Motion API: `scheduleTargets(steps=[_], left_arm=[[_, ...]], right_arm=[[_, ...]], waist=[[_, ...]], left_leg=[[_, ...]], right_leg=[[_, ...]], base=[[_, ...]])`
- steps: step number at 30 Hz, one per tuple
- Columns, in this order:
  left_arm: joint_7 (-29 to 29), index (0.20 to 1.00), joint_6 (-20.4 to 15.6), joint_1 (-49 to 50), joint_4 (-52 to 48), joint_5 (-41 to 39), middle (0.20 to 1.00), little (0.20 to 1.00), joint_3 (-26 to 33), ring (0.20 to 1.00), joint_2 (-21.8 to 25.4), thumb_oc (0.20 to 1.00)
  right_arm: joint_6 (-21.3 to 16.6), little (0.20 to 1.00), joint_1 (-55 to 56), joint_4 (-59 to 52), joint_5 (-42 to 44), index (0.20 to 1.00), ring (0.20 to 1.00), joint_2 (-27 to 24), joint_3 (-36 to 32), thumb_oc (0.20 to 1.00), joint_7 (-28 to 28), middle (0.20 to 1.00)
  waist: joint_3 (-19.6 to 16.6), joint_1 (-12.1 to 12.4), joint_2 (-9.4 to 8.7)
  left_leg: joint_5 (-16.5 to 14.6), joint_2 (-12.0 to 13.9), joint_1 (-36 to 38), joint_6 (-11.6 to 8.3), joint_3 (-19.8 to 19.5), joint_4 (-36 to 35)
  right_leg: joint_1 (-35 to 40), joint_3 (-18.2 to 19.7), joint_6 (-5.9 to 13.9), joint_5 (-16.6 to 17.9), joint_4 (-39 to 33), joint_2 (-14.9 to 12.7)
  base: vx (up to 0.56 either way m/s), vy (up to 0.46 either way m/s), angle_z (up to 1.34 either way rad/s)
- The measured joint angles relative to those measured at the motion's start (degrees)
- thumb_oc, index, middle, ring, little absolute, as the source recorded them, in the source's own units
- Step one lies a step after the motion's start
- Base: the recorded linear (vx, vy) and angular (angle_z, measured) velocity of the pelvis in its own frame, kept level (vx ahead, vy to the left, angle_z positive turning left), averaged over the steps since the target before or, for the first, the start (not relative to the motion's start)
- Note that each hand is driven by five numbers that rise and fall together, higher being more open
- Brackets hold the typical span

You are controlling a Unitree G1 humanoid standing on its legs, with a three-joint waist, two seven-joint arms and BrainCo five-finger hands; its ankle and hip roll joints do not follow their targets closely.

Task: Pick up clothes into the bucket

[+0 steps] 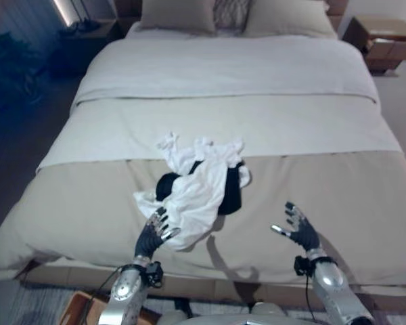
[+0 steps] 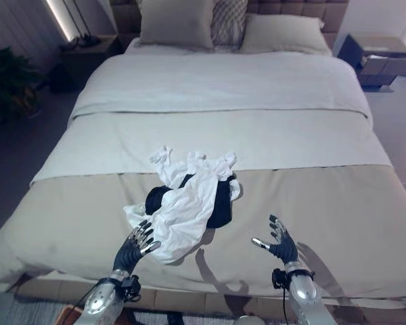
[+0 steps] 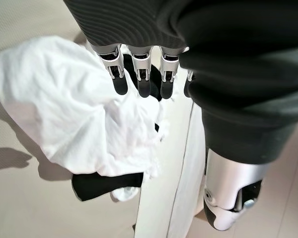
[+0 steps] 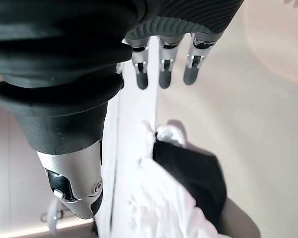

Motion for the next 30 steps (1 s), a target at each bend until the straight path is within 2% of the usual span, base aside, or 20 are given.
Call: scheduleTargets(steps=[4,7,8,12,16,20,23,25,27,28,30], left_arm=[[1.3,1.000,-0.9,-2.4,-0.7,0.0,1.000,1.000,0.0,1.000,1.0,1.000],[2.5,1.000,-1.8,-5.8,-1.1,0.0,1.000,1.000,0.0,1.000,2.0,1.000],[3.1,1.000,-2.3,-6.9,-1.4,0.0,1.000,1.000,0.1,1.000,2.2,1.000],[5.2,1.000,-2.5,-9.9,-2.1,0.0,1.000,1.000,0.1,1.000,2.7,1.000],[6.6,1.000,-2.6,-10.6,-4.1,0.0,1.000,1.000,0.0,1.000,3.0,1.000],[8.8,1.000,-3.5,-10.7,-6.3,0.2,1.000,1.000,0.1,1.000,4.3,1.000],[10.0,1.000,-3.4,-10.8,-7.5,0.6,1.000,1.000,0.1,1.000,4.5,1.000],[10.8,1.000,-3.4,-11.0,-7.9,0.6,1.000,1.000,0.1,1.000,4.8,1.000],[11.7,1.000,-3.5,-10.8,-7.9,0.7,1.000,1.000,0.0,1.000,5.5,1.000],[12.4,1.000,-3.5,-10.8,-8.0,0.7,1.000,1.000,0.1,1.000,5.6,1.000],[12.9,1.000,-3.6,-10.8,-8.0,1.0,1.000,1.000,0.1,1.000,5.9,1.000]], right_arm=[[0.0,1.000,-6.3,0.0,-3.5,1.000,1.000,-1.4,1.2,1.000,-2.1,1.000],[0.0,1.000,-12.5,0.4,-6.9,1.000,1.000,-2.3,1.4,1.000,-4.2,1.000],[0.0,1.000,-14.9,1.0,-8.4,1.000,1.000,-2.7,2.5,1.000,-5.6,1.000],[0.3,1.000,-24.1,1.3,-13.1,1.000,1.000,-3.0,3.6,1.000,-8.7,1.000],[1.1,1.000,-29.2,2.9,-16.1,1.000,1.000,-3.0,4.0,1.000,-12.2,1.000],[1.9,1.000,-34.7,5.0,-20.7,1.000,1.000,-2.7,5.8,1.000,-16.3,1.000],[3.9,1.000,-38.5,6.5,-23.9,1.000,1.000,-3.1,6.3,1.000,-18.7,1.000],[5.1,1.000,-41.3,8.3,-26.9,1.000,1.000,-3.3,6.9,1.000,-20.4,1.000],[6.6,1.000,-45.6,11.1,-30.3,1.000,1.000,-4.7,9.7,1.000,-21.9,1.000],[7.5,1.000,-48.0,12.8,-32.8,1.000,1.000,-5.1,10.1,1.000,-23.3,1.000],[8.7,1.000,-49.7,14.8,-35.1,1.000,1.000,-5.0,10.1,1.000,-24.6,1.000]], waist=[[4.0,0.1,0.50],[7.6,0.6,-0.01],[8.5,1.5,-0.40],[12.3,2.3,-0.64],[13.3,3.2,-1.18],[13.8,3.7,-2.13],[13.9,4.3,-2.49],[14.1,4.8,-2.99],[14.2,5.9,-2.99],[14.2,6.8,-2.96],[14.2,6.9,-2.97]], left_leg=[[0.0,-0.3,-6.2,0.01,-1.4,3.8],[-0.1,-1.5,-11.9,0.09,-2.5,6.5],[-0.1,-1.8,-14.2,0.17,-2.6,7.7],[0.1,-2.6,-20.7,1.36,-3.5,9.9],[0.1,-3.1,-25.8,1.59,-4.1,12.3],[-0.1,-3.6,-32.5,1.59,-5.5,16.3],[-0.2,-3.6,-36.0,1.47,-5.5,17.2],[-0.9,-3.9,-37.5,0.39,-5.4,17.5],[-2.2,-3.8,-40.5,0.37,-5.5,20.6],[-2.2,-4.2,-41.8,0.32,-5.5,20.5],[-2.7,-5.1,-42.6,-0.39,-5.4,20.1]], right_leg=[[-7.3,-0.3,0.05,-2.6,7.8,-1.2],[-15.7,-0.3,-0.12,-6.5,18.1,-3.4],[-18.8,0.0,-0.25,-7.5,20.9,-4.0],[-26.2,0.5,-1.20,-8.2,26.0,-5.3],[-31.2,0.6,-1.80,-8.9,29.8,-6.2],[-37.0,0.7,-2.05,-11.2,34.8,-6.9],[-40.7,0.7,-2.40,-11.9,37.0,-7.4],[-42.3,0.5,-2.66,-12.1,37.4,-8.0],[-44.5,0.6,-2.55,-12.2,39.4,-8.3],[-45.8,0.6,-2.23,-12.4,40.1,-8.7],[-46.3,0.2,-2.26,-12.4,40.0,-9.8]], base=[[-0.18,0.030,0.15],[-0.10,0.011,0.20],[-0.13,-0.002,0.11],[-0.11,-0.006,0.11],[-0.08,-0.004,0.15],[-0.06,-0.008,0.18],[-0.03,0.012,0.23],[-0.03,0.014,0.26],[-0.02,0.015,0.11],[-0.01,0.006,0.06],[-0.01,0.018,0.37]])
